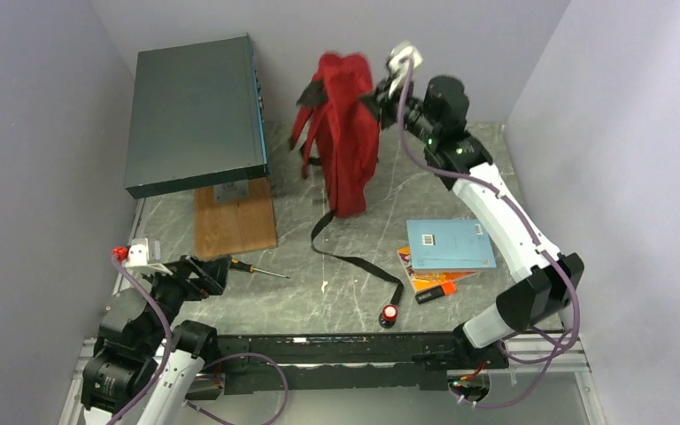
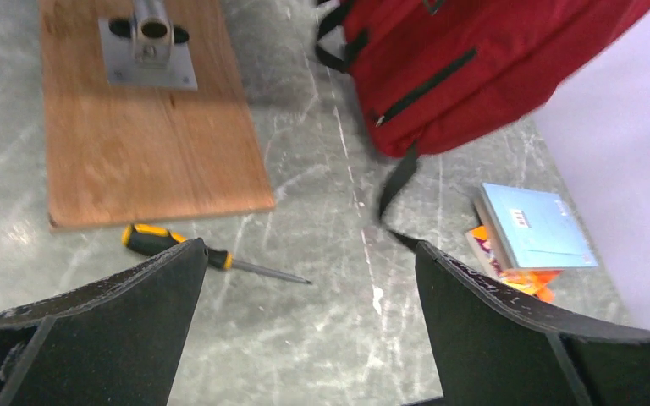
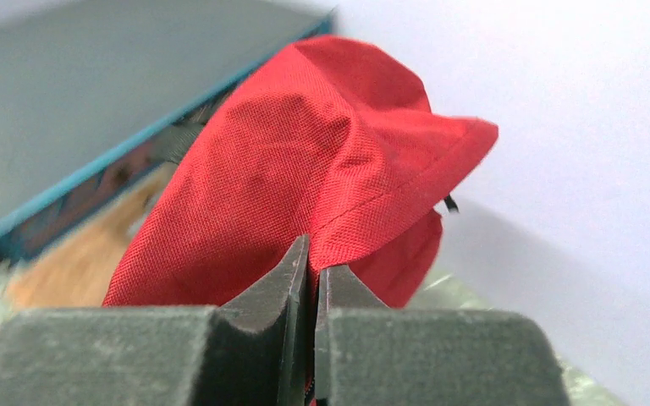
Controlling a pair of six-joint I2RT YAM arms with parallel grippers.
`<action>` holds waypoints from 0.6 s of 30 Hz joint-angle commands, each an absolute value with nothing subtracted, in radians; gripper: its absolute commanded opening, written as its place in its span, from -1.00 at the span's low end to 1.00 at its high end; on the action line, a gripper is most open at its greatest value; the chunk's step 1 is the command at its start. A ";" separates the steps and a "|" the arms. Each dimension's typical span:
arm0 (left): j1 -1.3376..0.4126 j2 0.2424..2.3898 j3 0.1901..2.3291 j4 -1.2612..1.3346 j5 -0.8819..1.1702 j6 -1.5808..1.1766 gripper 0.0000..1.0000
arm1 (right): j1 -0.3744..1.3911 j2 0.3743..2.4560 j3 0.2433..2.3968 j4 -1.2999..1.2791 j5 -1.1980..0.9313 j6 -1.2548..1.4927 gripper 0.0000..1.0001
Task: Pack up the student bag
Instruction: Pick up the student bag at the center of the board, then place the student bag at the center of the board.
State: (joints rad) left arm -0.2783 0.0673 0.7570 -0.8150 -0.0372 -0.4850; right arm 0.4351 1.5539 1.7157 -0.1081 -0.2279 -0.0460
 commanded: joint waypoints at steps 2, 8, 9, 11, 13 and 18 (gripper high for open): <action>-0.280 0.124 0.759 -0.911 0.015 -0.762 0.93 | 0.455 1.451 1.372 -0.039 -0.521 -0.260 -1.00; -0.279 0.113 0.634 -0.854 0.130 -0.903 0.82 | 0.487 1.361 1.038 0.223 -0.642 -0.427 -1.00; -0.279 0.103 0.616 -0.848 0.126 -0.933 0.82 | 0.492 1.351 0.985 0.254 -0.677 -0.468 -1.00; -0.279 0.082 0.574 -0.829 0.122 -1.017 0.82 | 0.520 1.342 0.918 0.279 -0.706 -0.575 -1.00; -0.280 0.066 0.515 -0.770 0.143 -1.102 0.81 | 0.565 1.336 0.886 0.263 -0.664 -0.637 -1.00; -0.279 0.061 0.445 -0.684 0.187 -1.193 0.78 | 0.699 1.278 0.873 0.225 -0.528 -0.681 -1.00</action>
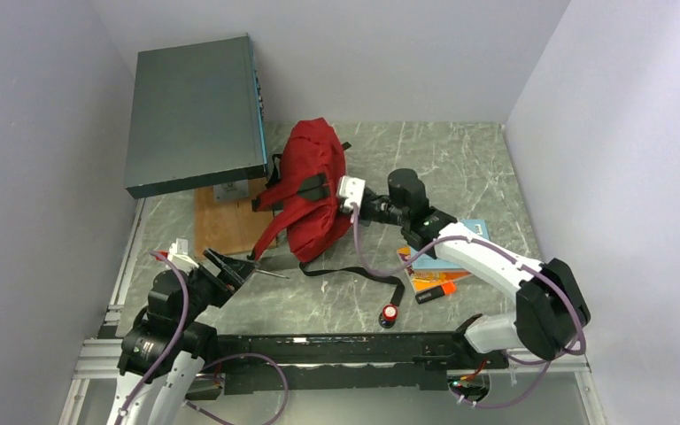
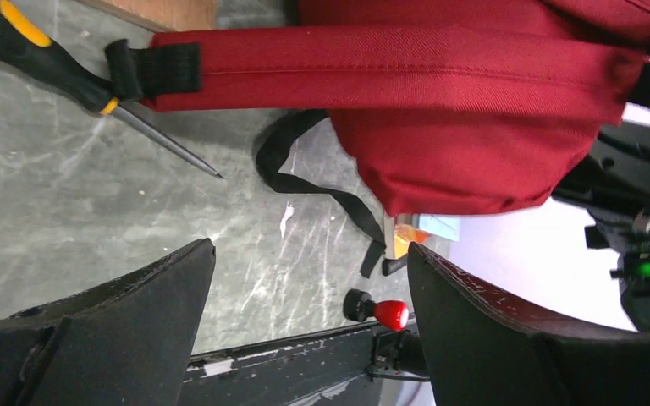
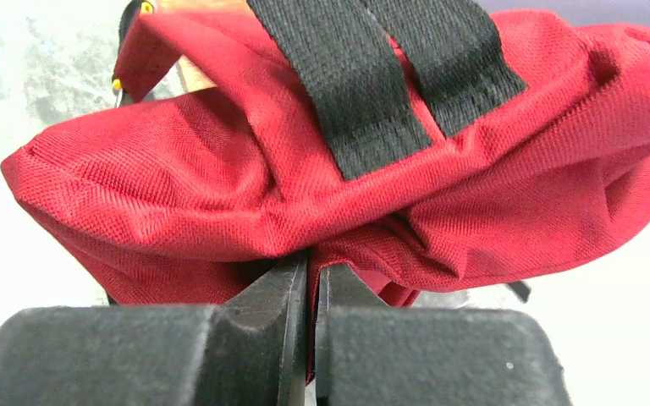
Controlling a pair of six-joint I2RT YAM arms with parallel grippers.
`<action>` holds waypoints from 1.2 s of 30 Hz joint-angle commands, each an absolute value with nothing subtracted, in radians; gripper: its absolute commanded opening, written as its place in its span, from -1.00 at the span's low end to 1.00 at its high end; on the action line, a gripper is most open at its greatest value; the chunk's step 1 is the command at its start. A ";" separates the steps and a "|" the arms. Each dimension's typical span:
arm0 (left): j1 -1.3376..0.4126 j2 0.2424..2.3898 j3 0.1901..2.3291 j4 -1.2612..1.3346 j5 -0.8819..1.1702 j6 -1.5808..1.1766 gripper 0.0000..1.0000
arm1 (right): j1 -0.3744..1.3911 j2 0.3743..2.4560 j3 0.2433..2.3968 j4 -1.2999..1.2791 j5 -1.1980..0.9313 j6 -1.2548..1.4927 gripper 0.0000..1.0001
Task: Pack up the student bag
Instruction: Place the student bag at the center of the board.
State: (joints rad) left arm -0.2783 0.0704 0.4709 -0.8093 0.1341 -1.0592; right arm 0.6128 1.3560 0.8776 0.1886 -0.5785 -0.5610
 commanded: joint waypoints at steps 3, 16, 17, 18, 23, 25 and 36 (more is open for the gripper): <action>-0.280 0.064 0.443 -0.679 0.162 -1.197 0.80 | 0.825 1.272 0.939 0.098 -0.349 -0.808 -1.00; -0.279 0.049 0.401 -0.720 0.065 -1.351 0.81 | 0.952 1.374 1.034 0.101 0.172 -0.924 -1.00; -0.279 0.043 0.407 -0.734 0.057 -1.348 0.82 | 0.951 1.366 1.050 0.107 0.183 -0.943 -1.00; -0.280 0.040 0.413 -0.753 0.046 -1.346 0.83 | 0.947 1.362 1.060 0.101 0.189 -0.973 -1.00; -0.280 0.044 0.411 -0.745 0.063 -1.338 0.87 | 0.871 1.381 1.189 0.047 0.138 -1.070 -1.00; -0.279 0.047 0.396 -0.710 0.099 -1.334 0.90 | 0.884 1.401 1.196 0.022 0.125 -1.130 -1.00; -0.279 0.003 0.486 -0.768 0.186 -1.338 0.99 | 1.097 1.351 0.875 0.153 0.172 -0.984 -1.00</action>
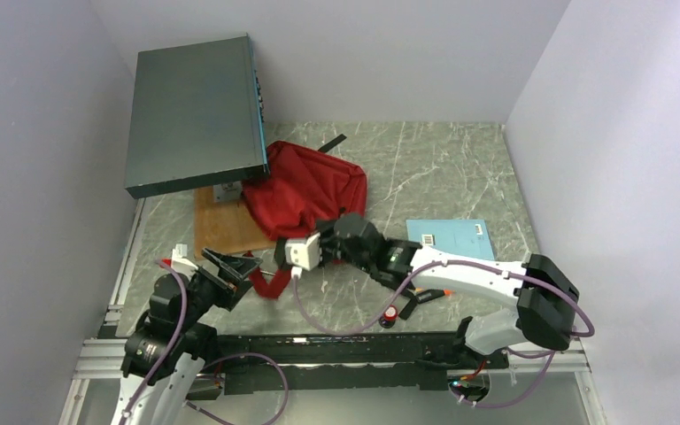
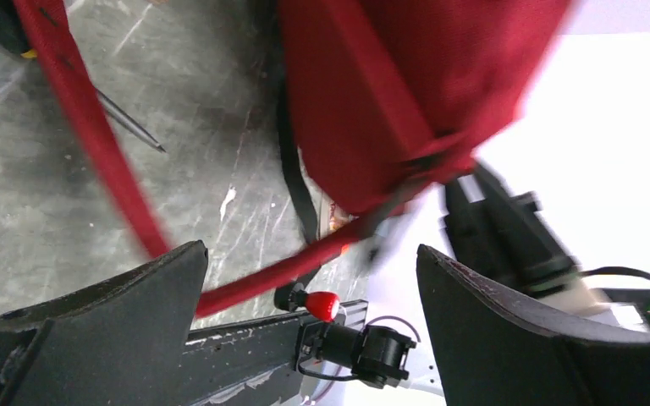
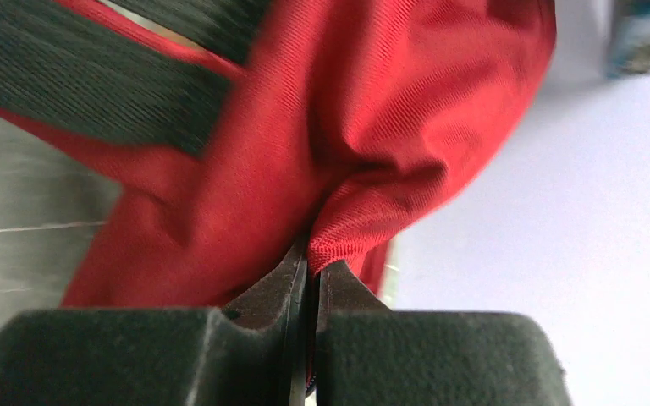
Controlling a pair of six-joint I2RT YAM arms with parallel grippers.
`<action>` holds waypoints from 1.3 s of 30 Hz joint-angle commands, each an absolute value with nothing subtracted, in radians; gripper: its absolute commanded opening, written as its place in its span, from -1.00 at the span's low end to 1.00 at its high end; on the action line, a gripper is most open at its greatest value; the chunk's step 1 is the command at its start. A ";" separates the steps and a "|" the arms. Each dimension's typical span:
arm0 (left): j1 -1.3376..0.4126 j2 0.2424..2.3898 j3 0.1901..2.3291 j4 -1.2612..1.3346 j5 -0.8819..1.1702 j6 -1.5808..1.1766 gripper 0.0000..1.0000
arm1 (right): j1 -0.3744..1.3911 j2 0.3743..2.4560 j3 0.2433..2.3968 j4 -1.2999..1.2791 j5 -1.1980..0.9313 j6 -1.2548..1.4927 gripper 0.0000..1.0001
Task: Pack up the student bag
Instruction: Place the student bag at the center of the board.
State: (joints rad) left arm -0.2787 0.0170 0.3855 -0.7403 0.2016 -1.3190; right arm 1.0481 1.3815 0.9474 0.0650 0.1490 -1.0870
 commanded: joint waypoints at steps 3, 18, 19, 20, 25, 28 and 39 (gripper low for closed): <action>-0.280 0.022 0.500 -0.747 0.160 -1.323 0.99 | 1.118 1.390 0.819 0.165 0.261 -0.939 -1.00; -0.279 0.259 0.402 -0.547 0.062 -1.176 0.99 | 1.186 1.351 0.805 0.047 -0.056 -0.275 0.31; -0.279 0.277 0.401 -0.546 0.070 -1.164 0.99 | 1.185 1.338 0.801 0.029 -0.063 -0.177 0.35; -0.278 0.296 0.400 -0.550 0.074 -1.155 0.99 | 1.184 1.324 0.800 0.010 -0.071 -0.120 0.38; -0.276 0.387 0.345 -0.444 0.113 -1.094 0.99 | 1.178 1.269 0.831 -0.026 -0.255 0.171 0.64; -0.273 0.451 0.322 -0.392 0.133 -1.068 0.99 | 1.167 1.255 0.847 0.033 -0.262 0.292 0.66; -0.269 0.425 0.168 -0.215 0.263 -1.080 -0.31 | 1.086 1.496 0.940 0.163 -0.071 0.494 -0.61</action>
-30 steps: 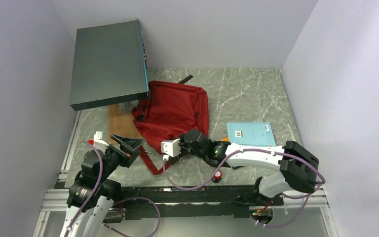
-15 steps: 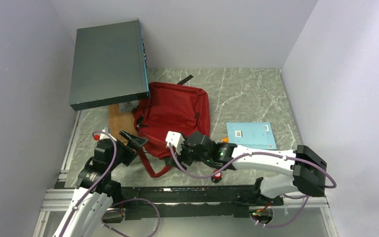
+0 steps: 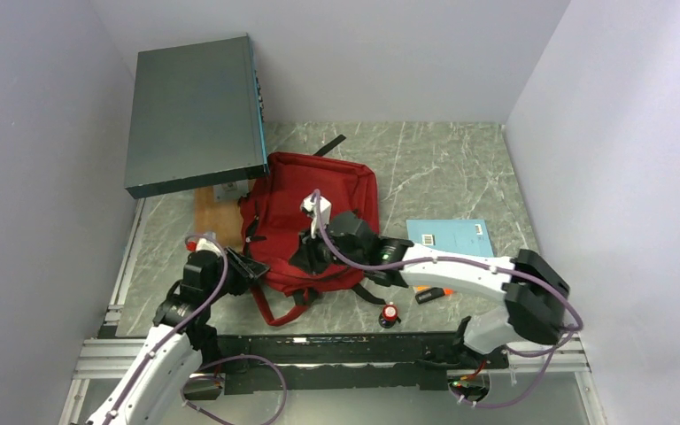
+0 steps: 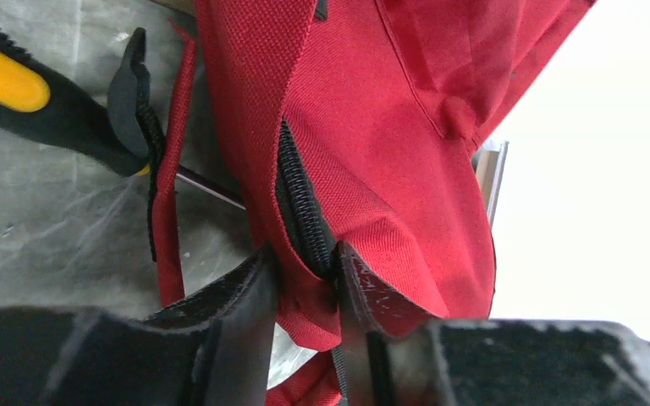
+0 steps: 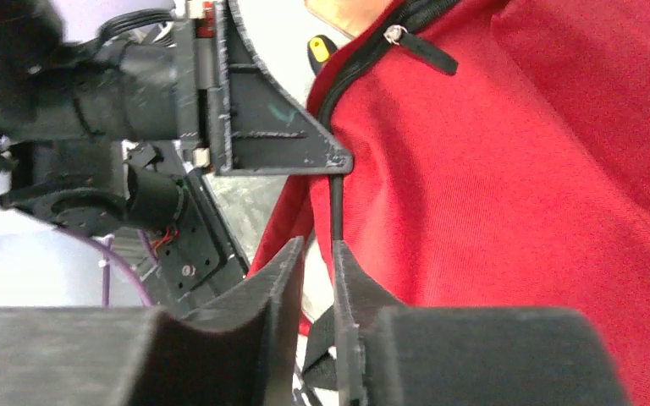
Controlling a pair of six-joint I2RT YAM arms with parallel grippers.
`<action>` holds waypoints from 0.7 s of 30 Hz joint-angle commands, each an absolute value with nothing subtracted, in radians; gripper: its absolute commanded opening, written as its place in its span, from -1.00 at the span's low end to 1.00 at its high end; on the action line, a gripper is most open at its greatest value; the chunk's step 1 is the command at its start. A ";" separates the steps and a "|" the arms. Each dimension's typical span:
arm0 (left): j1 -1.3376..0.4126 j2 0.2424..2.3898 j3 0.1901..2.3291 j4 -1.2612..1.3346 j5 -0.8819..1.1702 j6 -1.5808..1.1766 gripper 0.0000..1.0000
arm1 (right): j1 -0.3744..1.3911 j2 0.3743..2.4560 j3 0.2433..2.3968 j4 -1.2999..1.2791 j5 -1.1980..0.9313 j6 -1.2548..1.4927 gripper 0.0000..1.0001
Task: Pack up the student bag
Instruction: Place the student bag at the center of the board.
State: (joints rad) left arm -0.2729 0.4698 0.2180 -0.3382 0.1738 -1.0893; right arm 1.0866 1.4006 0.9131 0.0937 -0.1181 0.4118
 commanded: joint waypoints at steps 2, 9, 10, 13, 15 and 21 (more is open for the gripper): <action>-0.268 0.384 0.147 -0.203 0.279 -1.058 -0.35 | 1.092 1.542 0.873 0.265 -0.127 0.526 -0.77; -0.261 0.297 0.269 -0.526 0.138 -0.947 0.90 | 1.100 1.644 0.740 0.402 -0.050 0.538 -0.91; -0.255 0.308 0.313 -0.581 0.083 -0.929 0.98 | 1.100 1.633 0.741 0.389 -0.032 0.511 -0.90; -0.215 0.370 0.436 -0.654 0.029 -0.879 0.99 | 1.102 1.589 0.754 0.344 0.034 0.452 -0.76; -0.166 0.429 0.478 -0.630 0.053 -0.832 0.99 | 1.104 1.570 0.771 0.326 0.055 0.433 -0.60; -0.039 0.590 0.469 -0.418 0.256 -0.756 0.61 | 1.104 1.588 0.845 0.356 0.032 0.447 -0.12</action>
State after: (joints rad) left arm -0.0883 0.5095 0.4770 -0.5289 0.1421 -0.8463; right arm 1.1030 1.5970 0.7742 0.3080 0.0116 0.4606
